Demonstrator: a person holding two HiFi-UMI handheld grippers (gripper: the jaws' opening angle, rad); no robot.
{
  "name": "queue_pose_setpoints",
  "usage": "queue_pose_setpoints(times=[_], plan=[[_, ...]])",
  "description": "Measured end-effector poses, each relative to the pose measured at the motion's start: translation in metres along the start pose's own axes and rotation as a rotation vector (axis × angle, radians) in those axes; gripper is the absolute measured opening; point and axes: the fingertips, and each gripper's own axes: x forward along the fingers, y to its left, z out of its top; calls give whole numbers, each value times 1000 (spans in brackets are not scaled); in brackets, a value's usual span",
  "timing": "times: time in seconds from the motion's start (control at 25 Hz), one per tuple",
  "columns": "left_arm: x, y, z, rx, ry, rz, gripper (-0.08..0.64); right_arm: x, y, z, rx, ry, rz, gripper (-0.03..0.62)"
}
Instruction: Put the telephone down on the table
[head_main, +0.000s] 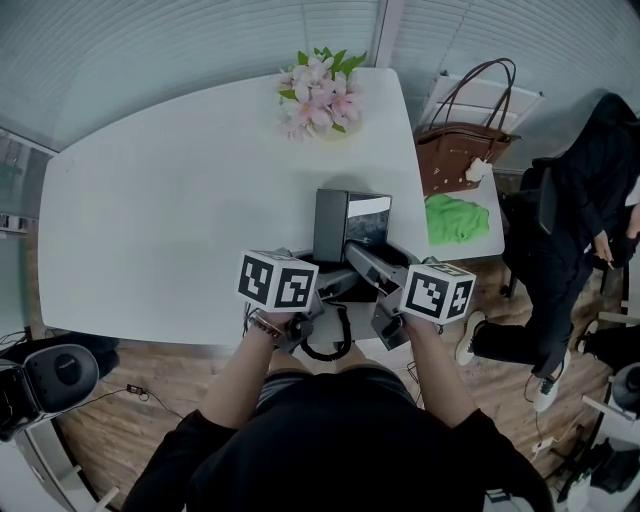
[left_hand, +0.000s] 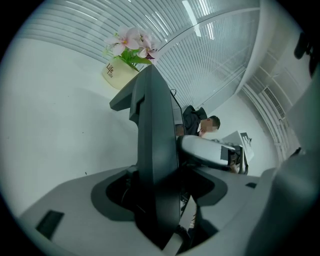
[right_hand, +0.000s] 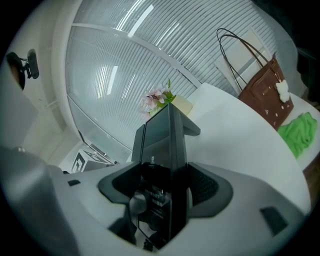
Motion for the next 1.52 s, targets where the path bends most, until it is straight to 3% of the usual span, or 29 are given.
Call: queue_pose_setpoints(times=[1.52], plan=[[-1,1,-5,131,-59,192,383,-7,-2,-3,-7,-40,-34,284]])
